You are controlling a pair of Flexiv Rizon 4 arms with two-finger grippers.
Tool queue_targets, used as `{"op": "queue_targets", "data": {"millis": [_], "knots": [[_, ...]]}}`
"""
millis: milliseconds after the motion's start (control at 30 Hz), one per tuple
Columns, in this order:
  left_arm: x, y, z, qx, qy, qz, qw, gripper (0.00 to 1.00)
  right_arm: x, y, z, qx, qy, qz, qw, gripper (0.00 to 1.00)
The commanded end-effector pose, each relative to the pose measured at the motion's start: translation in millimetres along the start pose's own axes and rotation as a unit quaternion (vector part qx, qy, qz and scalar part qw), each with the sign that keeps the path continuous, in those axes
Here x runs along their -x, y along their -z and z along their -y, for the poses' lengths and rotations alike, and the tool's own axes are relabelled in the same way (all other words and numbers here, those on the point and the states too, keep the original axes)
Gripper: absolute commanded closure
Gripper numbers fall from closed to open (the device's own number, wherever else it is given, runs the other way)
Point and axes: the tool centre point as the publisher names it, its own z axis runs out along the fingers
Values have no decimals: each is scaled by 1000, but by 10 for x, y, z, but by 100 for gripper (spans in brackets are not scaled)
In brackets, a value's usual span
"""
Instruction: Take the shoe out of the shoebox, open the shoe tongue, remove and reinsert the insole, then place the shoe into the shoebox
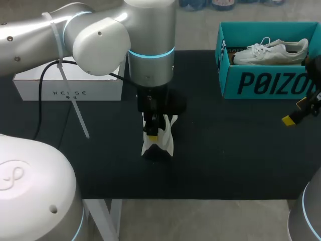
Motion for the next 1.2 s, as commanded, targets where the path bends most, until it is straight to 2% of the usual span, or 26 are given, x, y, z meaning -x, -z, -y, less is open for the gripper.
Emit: {"op": "queue_targets", "data": {"millis": [33, 700, 767, 833, 900, 933, 1000, 1133, 1200], "knots": [[-14, 4, -32, -8, -1, 2, 1000, 100, -8, -5, 11, 0, 0, 1, 1000, 0], [26, 49, -58, -5, -17, 9, 1000, 100, -8, -5, 11, 0, 0, 1, 1000, 0], [112, 133, -139, 12, -36, 20, 999, 100, -8, -5, 11, 0, 0, 1, 1000, 0], [190, 238, -237, 8, -68, 26, 997, 100, -8, -5, 11, 0, 0, 1, 1000, 0], [282, 325, -349, 20, -87, 36, 995, 100, -8, -5, 11, 0, 0, 1, 1000, 0], [346, 376, -434, 9, -106, 37, 994, 100, -8, -5, 11, 0, 0, 1, 1000, 0], [446, 445, -589, 33, -123, 48, 991, 100, -8, -5, 11, 0, 0, 1, 1000, 0], [644, 611, -973, 18, -172, 45, 984, 100, -8, -5, 11, 0, 0, 1, 1000, 0], [753, 677, -1171, 34, -192, 55, 979, 100, -8, -5, 11, 0, 0, 1, 1000, 0]]}}
